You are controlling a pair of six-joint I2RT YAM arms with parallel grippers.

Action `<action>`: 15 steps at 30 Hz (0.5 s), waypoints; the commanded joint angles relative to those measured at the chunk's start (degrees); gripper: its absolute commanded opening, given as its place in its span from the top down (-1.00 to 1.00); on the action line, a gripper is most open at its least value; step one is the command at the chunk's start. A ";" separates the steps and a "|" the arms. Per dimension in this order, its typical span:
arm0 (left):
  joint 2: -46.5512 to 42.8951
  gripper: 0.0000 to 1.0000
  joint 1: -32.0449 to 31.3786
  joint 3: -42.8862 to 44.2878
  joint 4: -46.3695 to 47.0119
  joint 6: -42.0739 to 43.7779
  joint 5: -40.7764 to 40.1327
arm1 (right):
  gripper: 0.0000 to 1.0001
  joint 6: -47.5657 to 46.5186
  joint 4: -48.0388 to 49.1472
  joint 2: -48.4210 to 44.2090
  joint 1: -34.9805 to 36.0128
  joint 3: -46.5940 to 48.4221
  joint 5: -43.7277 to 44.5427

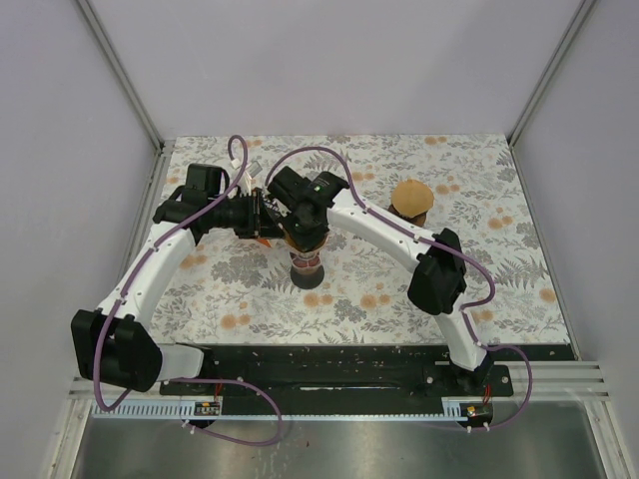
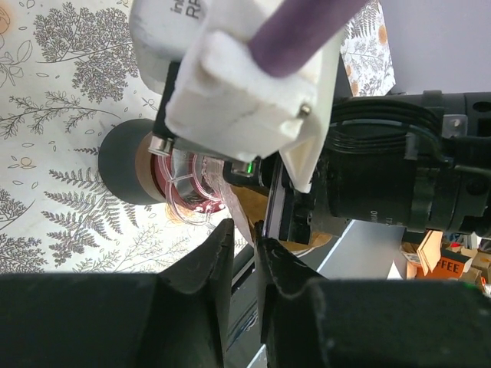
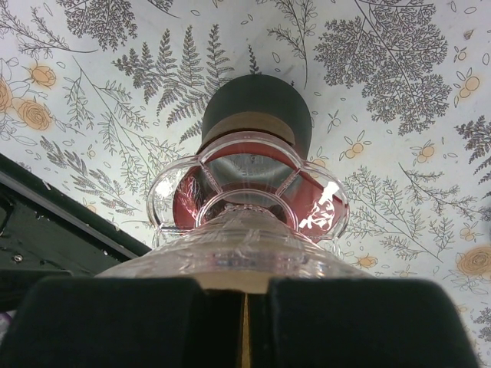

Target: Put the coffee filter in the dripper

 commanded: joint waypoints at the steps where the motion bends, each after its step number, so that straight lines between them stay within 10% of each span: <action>1: 0.58 0.64 0.15 0.42 2.69 0.04 -1.31 | 1.00 -0.14 -0.89 1.63 -0.26 2.01 1.00; 15: 0.58 0.71 0.15 1.04 2.07 1.00 -1.67 | 1.00 -2.07 -2.82 -2.15 -2.72 8.87 -3.39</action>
